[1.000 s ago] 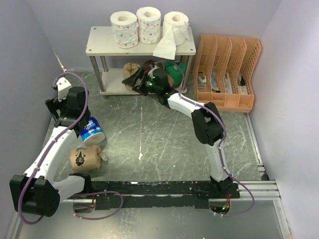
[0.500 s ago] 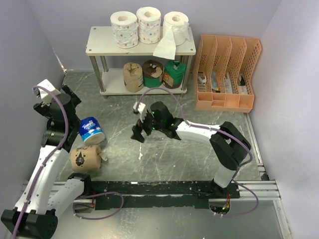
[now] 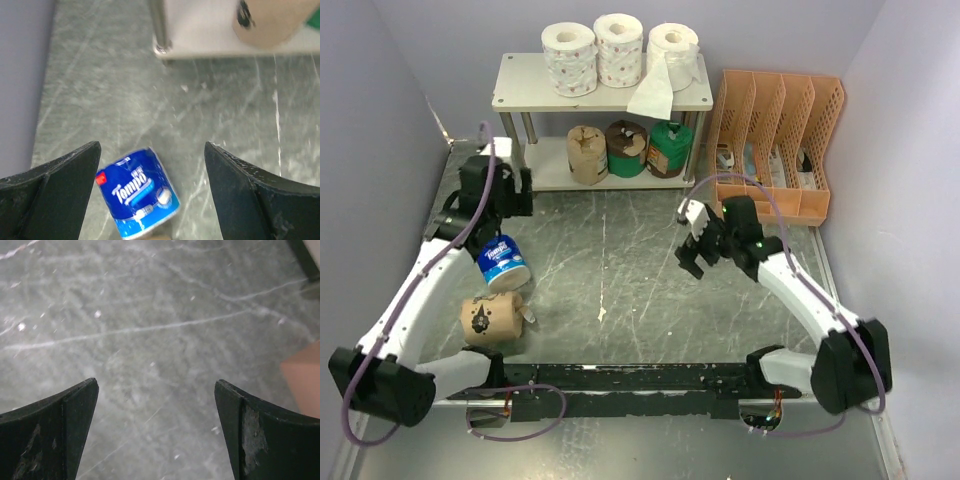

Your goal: Place and organize the paper towels onto the shelf

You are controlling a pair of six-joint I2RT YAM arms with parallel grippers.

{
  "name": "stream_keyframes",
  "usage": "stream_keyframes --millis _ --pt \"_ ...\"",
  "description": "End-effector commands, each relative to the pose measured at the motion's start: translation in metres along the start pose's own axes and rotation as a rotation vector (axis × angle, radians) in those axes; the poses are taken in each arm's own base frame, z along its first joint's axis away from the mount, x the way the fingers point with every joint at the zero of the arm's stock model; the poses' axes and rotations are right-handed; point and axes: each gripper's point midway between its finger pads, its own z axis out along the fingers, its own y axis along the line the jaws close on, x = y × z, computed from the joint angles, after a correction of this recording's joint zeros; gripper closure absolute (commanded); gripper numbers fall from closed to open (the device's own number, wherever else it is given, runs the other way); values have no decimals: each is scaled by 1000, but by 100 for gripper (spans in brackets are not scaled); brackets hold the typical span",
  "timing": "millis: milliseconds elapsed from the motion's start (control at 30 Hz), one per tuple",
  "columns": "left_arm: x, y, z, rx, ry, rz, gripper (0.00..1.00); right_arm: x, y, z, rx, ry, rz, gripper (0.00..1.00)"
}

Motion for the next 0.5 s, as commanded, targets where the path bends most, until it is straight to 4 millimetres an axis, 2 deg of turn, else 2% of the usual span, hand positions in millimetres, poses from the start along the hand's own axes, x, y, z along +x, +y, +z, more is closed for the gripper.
stream_keyframes --millis 0,33,100,167,233,367,467 --pt "49 -34 -12 85 249 195 4 33 38 -15 -46 14 50 0" --pt "62 -47 -19 121 298 255 4 36 39 -17 -37 4 46 0" --pt "82 -63 -27 162 367 316 4 43 29 -23 17 18 33 0" --pt "103 -68 -31 158 410 370 4 55 8 -28 104 43 60 0" --pt "124 -66 -33 126 428 456 4 67 -1 -29 127 69 82 0" --pt "123 -84 -43 201 344 503 4 79 0 -26 103 107 105 0" --pt "116 -84 -44 205 303 496 4 76 0 -26 93 99 110 0"
